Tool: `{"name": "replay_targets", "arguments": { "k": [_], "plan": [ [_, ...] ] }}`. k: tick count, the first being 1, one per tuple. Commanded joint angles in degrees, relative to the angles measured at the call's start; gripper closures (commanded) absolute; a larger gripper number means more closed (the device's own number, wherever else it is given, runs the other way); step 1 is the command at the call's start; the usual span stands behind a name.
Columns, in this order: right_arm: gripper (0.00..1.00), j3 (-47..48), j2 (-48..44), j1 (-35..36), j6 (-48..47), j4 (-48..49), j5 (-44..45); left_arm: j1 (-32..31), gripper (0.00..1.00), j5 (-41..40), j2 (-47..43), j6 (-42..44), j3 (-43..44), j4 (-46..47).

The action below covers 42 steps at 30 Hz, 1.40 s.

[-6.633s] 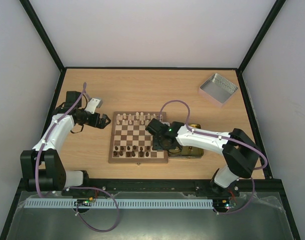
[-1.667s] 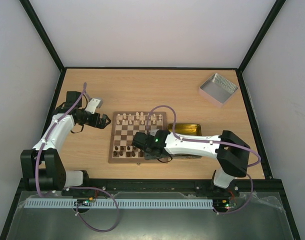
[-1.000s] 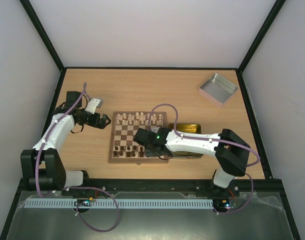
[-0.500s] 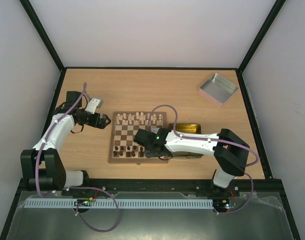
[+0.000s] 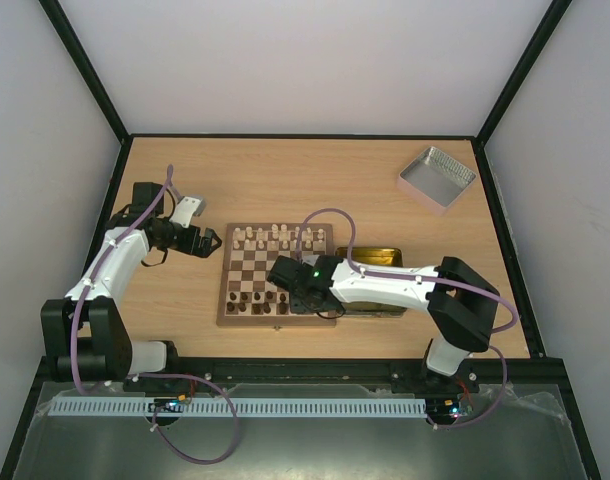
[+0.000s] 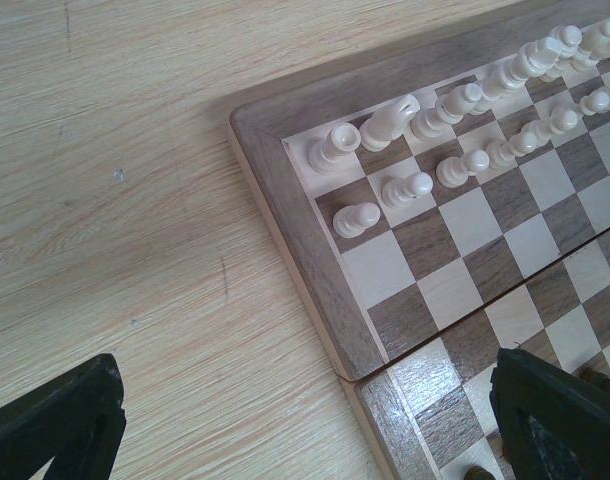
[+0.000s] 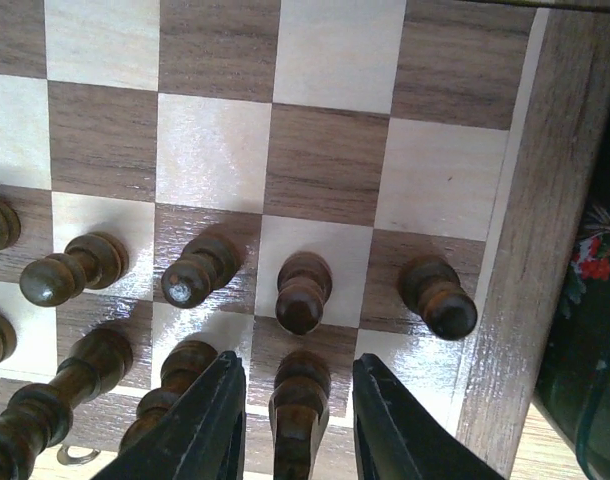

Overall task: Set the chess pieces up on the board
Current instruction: Place the chess piece on the chessboard, then pick up the chess piece from the storage box.

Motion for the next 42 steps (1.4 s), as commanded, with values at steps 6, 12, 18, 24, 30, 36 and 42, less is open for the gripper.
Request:
{"name": "replay_targets", "arguments": {
  "k": [6,12,18,24,30,36,42],
  "plan": [
    [0.75,4.8,-4.4,-1.7,0.7,-6.4,4.0,-0.2,0.01,0.7,-0.3,0.0,-0.4,-0.4],
    [0.75,5.7,-12.3,-7.8,-1.2,-13.5,7.6,-0.2,0.01,0.9,0.5,0.2,-0.2,-0.7],
    [0.73,-8.2,-22.2,-22.4,-7.2,-12.3,5.7,-0.3,0.01,0.9,0.6,0.2,-0.2,-0.7],
    [0.71,-18.3,-24.8,-30.2,-11.3,-7.0,0.9,-0.3,0.01,0.7,0.5,0.1,-0.1,-0.6],
    [0.68,-21.9,-24.4,-33.2,-13.3,-3.2,-1.7,-0.3,0.01,0.5,0.9,-0.1,-0.1,-0.6],
    [0.68,-23.7,-22.4,-34.3,-14.3,-0.2,-3.0,-0.3,0.01,0.5,0.9,-0.1,-0.1,-0.6],
    [0.68,-23.8,-20.8,-34.6,-14.4,1.5,-3.4,-0.3,0.01,0.5,1.2,-0.2,0.0,-0.6]
  ]
}}
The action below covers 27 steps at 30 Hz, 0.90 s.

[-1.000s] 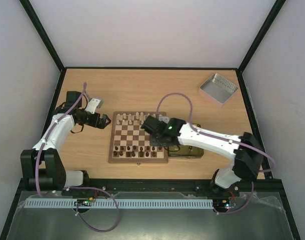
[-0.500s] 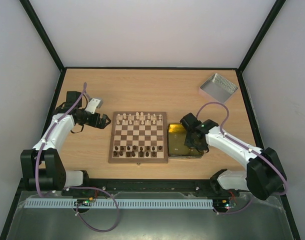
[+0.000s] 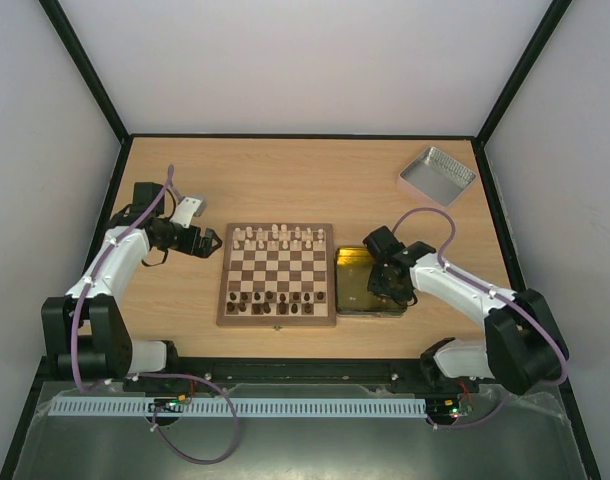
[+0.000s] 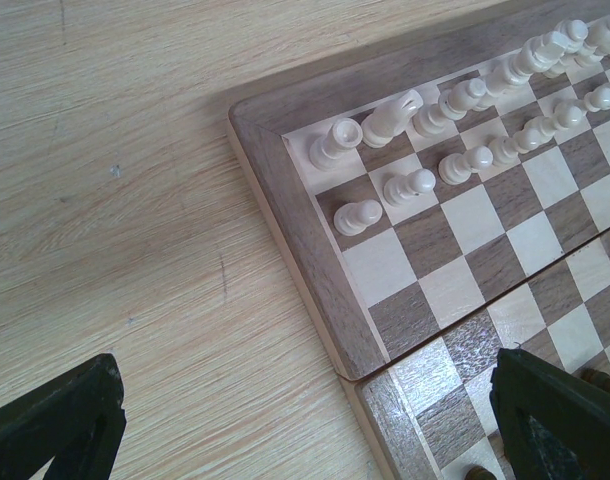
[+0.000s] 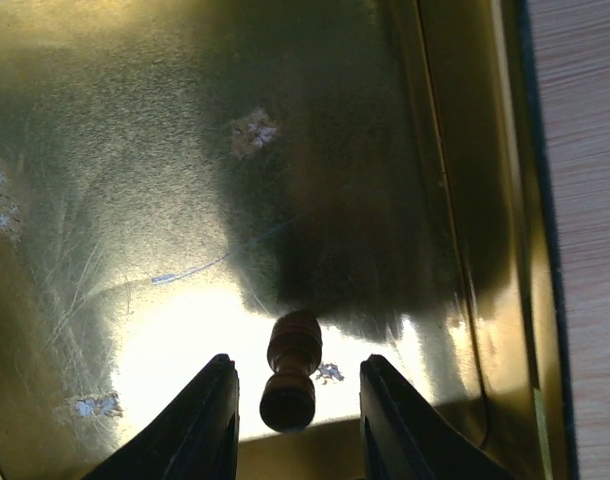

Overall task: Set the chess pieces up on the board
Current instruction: Pick up the chess piece from the storage box, then place the chess piece on the chessboard.

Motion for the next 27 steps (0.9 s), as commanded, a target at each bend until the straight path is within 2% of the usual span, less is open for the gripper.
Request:
{"name": "replay_targets", "arguments": {
  "k": [1,5,7,11,19,24,27],
  "plan": [
    [0.68,-1.0,1.4,-0.4,-0.9,2.3,-0.2,-0.2,0.01,0.5,0.6,-0.2,0.0,-0.6],
    [0.68,-1.4,2.8,-0.4,-0.8,3.3,-0.5,-0.2,0.01,0.5,0.3,-0.1,-0.1,-0.6],
    [0.71,-1.6,3.3,-0.4,-0.8,3.6,-0.5,-0.2,0.01,0.5,0.3,-0.2,-0.2,-0.6],
    [0.97,-1.3,3.2,-0.4,-0.4,3.0,-0.2,-0.2,0.01,0.5,0.2,-0.1,-0.2,-0.6],
    [0.98,5.0,-1.7,1.0,0.8,-4.8,1.5,-0.3,0.01,0.8,0.3,0.1,-0.1,-0.7],
    [0.98,12.7,-1.2,10.3,6.0,-9.5,4.6,-0.6,0.01,0.8,0.5,0.2,0.0,-0.8],
    [0.98,14.4,-0.5,13.4,8.2,-10.0,4.6,-0.7,0.01,0.8,0.3,0.2,-0.1,-0.8]
  ]
}}
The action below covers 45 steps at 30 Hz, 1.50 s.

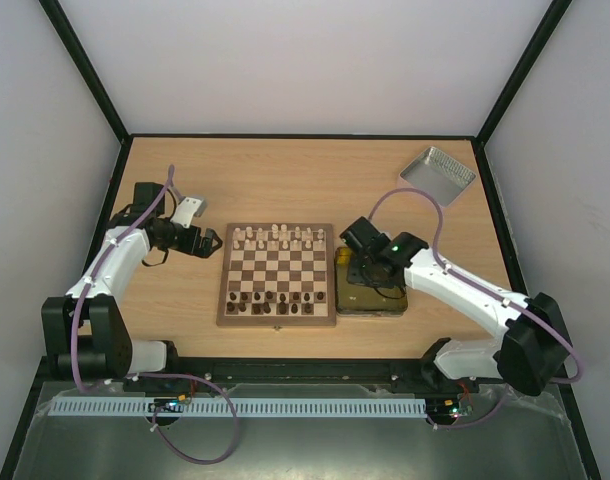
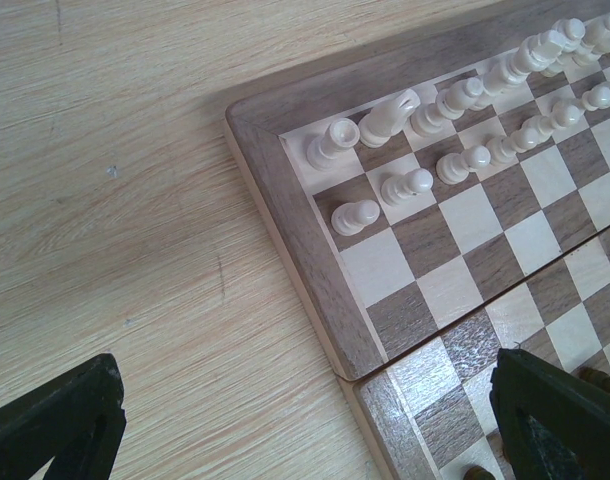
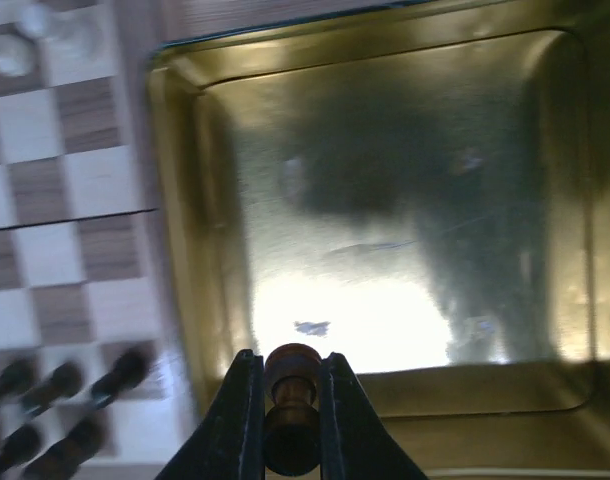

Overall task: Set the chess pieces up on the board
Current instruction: Place the chess piece on the chessboard.

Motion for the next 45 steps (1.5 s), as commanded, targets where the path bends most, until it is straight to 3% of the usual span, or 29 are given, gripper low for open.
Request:
{"name": "replay_targets", "arguments": {
  "k": [1,8,15,45],
  "plan": [
    [0.98,3.7,0.3,4.7,5.1,-4.9,2.5,-0.3,0.01,0.7,0.1,0.1,-0.1,-0.7],
    [0.98,5.7,3.6,14.1,9.8,-4.1,2.2,-0.3,0.01,0.8,0.4,0.1,-0.1,-0.7],
    [0.98,6.0,8.1,18.8,10.9,-1.4,0.7,-0.3,0.01,0.9,0.2,0.1,-0.1,-0.7],
    [0.98,6.8,17.6,20.5,9.1,6.0,-2.6,-0.3,0.01,0.8,-0.1,0.1,-0.2,-0.7]
  ]
}}
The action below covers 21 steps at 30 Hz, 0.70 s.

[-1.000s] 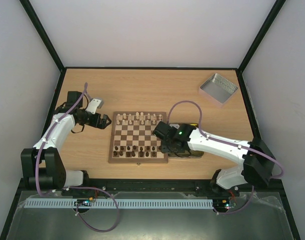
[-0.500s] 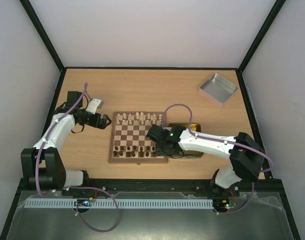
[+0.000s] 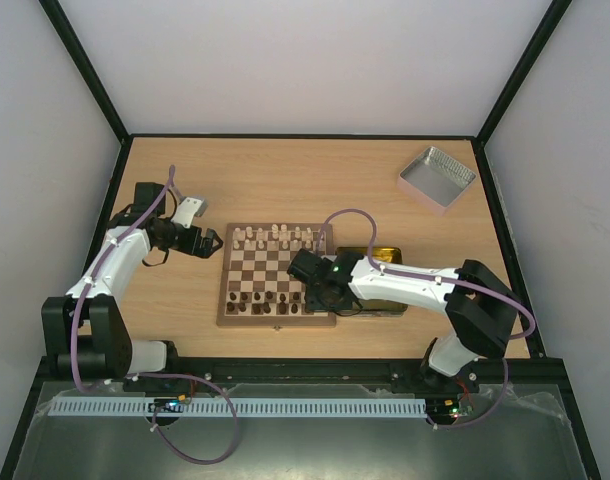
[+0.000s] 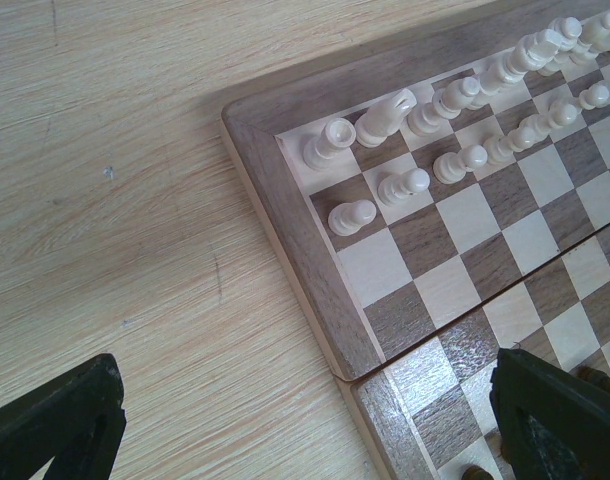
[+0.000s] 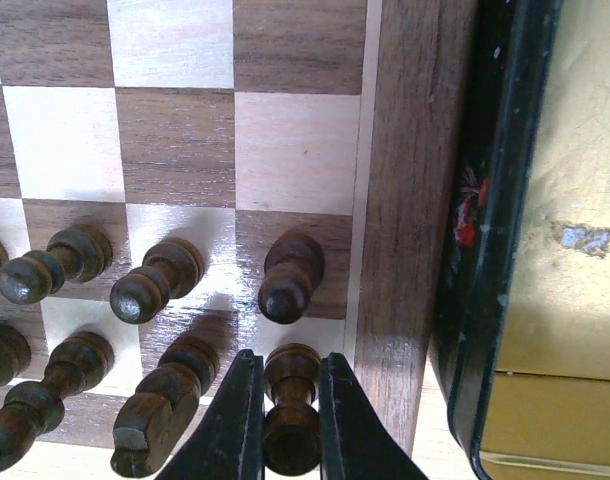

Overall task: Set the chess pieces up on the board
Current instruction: Place the chess piece on the chessboard.

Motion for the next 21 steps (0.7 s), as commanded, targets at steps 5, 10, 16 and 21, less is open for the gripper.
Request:
{"name": "replay_targets", "arguments": {
  "k": [5,10,16,21],
  "plan": [
    [0.97,1.1,1.2,0.5,-0.6,0.8,0.4,-0.3,0.01,0.8,-0.1,0.2,-0.1,-0.7],
    [0.94,0.9,0.9,0.6,-0.5,0.6,0.5,-0.3,0.01,0.9,0.0,0.2,-0.2,-0.7],
    [0.93,0.4,0.6,0.6,-0.3,0.6,0.1,-0.3,0.01,0.8,-0.2,0.1,-0.2,-0.6],
    [0.93,0.0,0.2,0.7,-0.2,0.5,0.2,-0.3,0.01,0.8,-0.4,0.1,-0.2,-0.7]
  ]
}}
